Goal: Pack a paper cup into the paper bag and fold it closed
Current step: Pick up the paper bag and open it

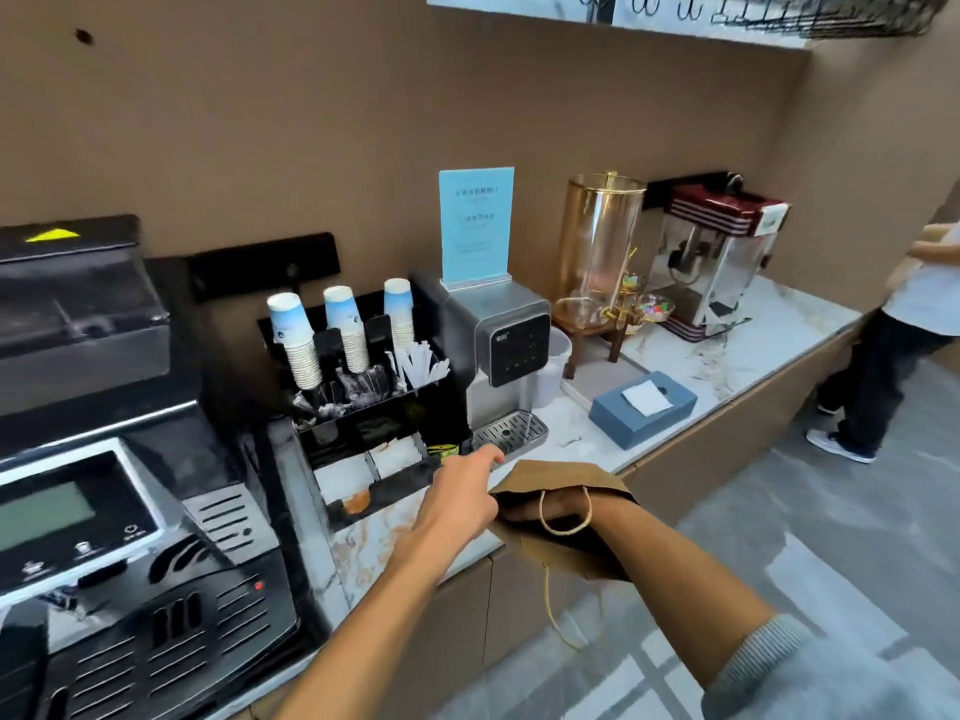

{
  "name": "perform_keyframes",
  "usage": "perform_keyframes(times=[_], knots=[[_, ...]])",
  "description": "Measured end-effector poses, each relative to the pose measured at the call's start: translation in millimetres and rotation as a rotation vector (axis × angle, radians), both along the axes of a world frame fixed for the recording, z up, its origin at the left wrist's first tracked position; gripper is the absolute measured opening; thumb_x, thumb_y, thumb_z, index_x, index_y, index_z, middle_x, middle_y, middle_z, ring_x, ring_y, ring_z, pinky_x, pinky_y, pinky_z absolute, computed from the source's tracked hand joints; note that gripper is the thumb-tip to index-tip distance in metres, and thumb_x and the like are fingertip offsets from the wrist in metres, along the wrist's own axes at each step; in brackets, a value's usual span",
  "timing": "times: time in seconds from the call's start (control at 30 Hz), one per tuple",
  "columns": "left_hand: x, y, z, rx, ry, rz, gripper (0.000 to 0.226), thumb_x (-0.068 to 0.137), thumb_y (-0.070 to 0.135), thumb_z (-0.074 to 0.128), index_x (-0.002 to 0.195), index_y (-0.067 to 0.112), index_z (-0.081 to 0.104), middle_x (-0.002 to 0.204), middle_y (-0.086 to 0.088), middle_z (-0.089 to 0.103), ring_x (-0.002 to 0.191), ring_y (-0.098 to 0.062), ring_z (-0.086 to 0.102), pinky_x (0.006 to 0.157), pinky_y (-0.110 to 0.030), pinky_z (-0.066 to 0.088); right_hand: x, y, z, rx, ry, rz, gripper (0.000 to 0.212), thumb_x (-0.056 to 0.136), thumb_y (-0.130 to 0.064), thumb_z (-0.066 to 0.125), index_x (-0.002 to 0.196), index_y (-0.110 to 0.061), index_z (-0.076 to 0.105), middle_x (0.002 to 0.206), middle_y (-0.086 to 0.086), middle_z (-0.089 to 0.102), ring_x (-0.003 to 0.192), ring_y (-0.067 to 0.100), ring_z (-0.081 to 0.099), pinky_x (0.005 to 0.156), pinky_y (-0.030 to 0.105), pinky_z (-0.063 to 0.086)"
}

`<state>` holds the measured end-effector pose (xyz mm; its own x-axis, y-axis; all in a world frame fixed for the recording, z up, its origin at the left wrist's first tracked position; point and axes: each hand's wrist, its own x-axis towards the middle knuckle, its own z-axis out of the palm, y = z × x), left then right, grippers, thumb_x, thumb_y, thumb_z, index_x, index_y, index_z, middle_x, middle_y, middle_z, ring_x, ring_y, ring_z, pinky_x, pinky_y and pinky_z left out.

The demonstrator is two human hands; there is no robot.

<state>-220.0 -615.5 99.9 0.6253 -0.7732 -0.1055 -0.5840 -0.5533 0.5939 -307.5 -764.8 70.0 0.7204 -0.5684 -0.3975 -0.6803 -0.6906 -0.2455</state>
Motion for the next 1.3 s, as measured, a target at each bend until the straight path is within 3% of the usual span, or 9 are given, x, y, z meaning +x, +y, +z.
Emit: perform_keyframes(times=[0.13, 0.33, 0.53, 0.6, 0.67, 0.8, 0.93, 1.1, 1.3], knots=[[16.0, -45.5, -5.0, 0.002, 0.047, 0.031, 0.057, 0.079, -0.011, 0.049, 0.115, 0.033, 0.060, 0.102, -0.009, 0.066, 0.084, -0.031, 0.068, 0.059, -0.039, 0.056, 31.3, -38.0, 8.3, 0.041, 0.062, 0.300, 0.055, 0.077, -0.062, 0.055, 0.123, -0.032, 0.057, 0.123, 0.003, 0.065, 0.106, 0.026, 0.063, 0.088, 0.034, 0.050], [50.2, -88.1, -12.0, -0.053, 0.201, 0.260, 0.053, 0.079, -0.009, 0.050, 0.114, 0.028, 0.064, 0.088, -0.005, 0.061, 0.070, -0.024, 0.057, 0.056, -0.028, 0.044, 87.1, -86.5, 13.0, 0.179, 0.368, 0.473, 0.044, 0.089, -0.044, 0.060, 0.130, -0.029, 0.053, 0.107, 0.001, 0.064, 0.091, 0.023, 0.065, 0.056, 0.025, 0.047], [89.8, -75.2, -25.5, -0.049, 0.282, 0.435, 0.043, 0.075, -0.008, 0.060, 0.099, 0.027, 0.064, 0.093, -0.012, 0.072, 0.081, -0.030, 0.068, 0.066, -0.034, 0.056, 139.4, -86.1, 11.5, 0.340, 0.280, 0.645, 0.046, 0.091, -0.031, 0.065, 0.133, -0.019, 0.051, 0.104, 0.005, 0.063, 0.083, 0.017, 0.060, 0.073, 0.035, 0.051], [104.6, -64.8, -34.5, -0.080, 0.322, 0.480, 0.048, 0.076, -0.011, 0.060, 0.114, 0.019, 0.067, 0.123, -0.020, 0.069, 0.103, -0.034, 0.069, 0.083, -0.040, 0.057, 151.1, -86.4, 11.1, 0.370, 0.202, 0.702, 0.045, 0.090, -0.027, 0.067, 0.132, -0.016, 0.054, 0.103, 0.003, 0.068, 0.088, 0.017, 0.062, 0.075, 0.032, 0.051], [118.3, -53.2, -44.3, -0.070, 0.365, 0.503, 0.057, 0.077, -0.012, 0.060, 0.128, 0.013, 0.064, 0.130, -0.013, 0.066, 0.087, -0.026, 0.066, 0.072, -0.029, 0.055, 159.2, -88.4, 10.8, 0.310, 0.112, 0.772, 0.039, 0.090, -0.023, 0.065, 0.128, -0.018, 0.059, 0.105, 0.003, 0.074, 0.091, 0.017, 0.065, 0.072, 0.021, 0.048], [140.2, -33.1, -60.8, -0.022, 0.399, 0.544, 0.045, 0.074, -0.016, 0.057, 0.099, 0.020, 0.066, 0.062, -0.002, 0.056, 0.051, -0.017, 0.045, 0.052, -0.025, 0.036, 168.4, -91.7, 3.9, 0.093, -0.105, 0.810, 0.023, 0.091, -0.020, 0.062, 0.113, -0.023, 0.069, 0.100, 0.001, 0.075, 0.096, 0.020, 0.067, 0.079, 0.026, 0.052], [163.7, -13.3, -69.9, -0.049, 0.476, 0.579, 0.042, 0.077, -0.013, 0.058, 0.094, 0.024, 0.068, 0.050, 0.006, 0.050, 0.041, -0.007, 0.044, 0.040, -0.020, 0.033, 183.1, -90.2, -14.1, -0.055, -0.199, 0.673, 0.033, 0.089, -0.050, 0.059, 0.116, -0.034, 0.067, 0.112, -0.003, 0.073, 0.105, 0.021, 0.065, 0.087, 0.035, 0.054], [182.8, 6.1, -90.4, -0.218, 0.505, 0.688, 0.040, 0.078, -0.009, 0.062, 0.097, 0.024, 0.071, 0.070, -0.001, 0.055, 0.064, -0.017, 0.051, 0.060, -0.028, 0.038, 208.8, -75.3, -51.0, 0.106, -0.195, 0.545, 0.044, 0.086, -0.061, 0.056, 0.125, -0.041, 0.058, 0.105, -0.001, 0.058, 0.095, 0.018, 0.062, 0.092, 0.030, 0.051], [176.7, 28.2, -102.9, -0.415, 0.020, 0.631, 0.047, 0.084, -0.009, 0.064, 0.086, 0.038, 0.060, 0.115, 0.017, 0.044, 0.099, 0.002, 0.054, 0.078, -0.006, 0.044, 227.1, -52.5, -75.2, 0.262, -0.243, 0.421, 0.038, 0.082, -0.053, 0.059, 0.118, -0.044, 0.051, 0.100, -0.010, 0.047, 0.093, 0.015, 0.057, 0.086, 0.028, 0.048]])
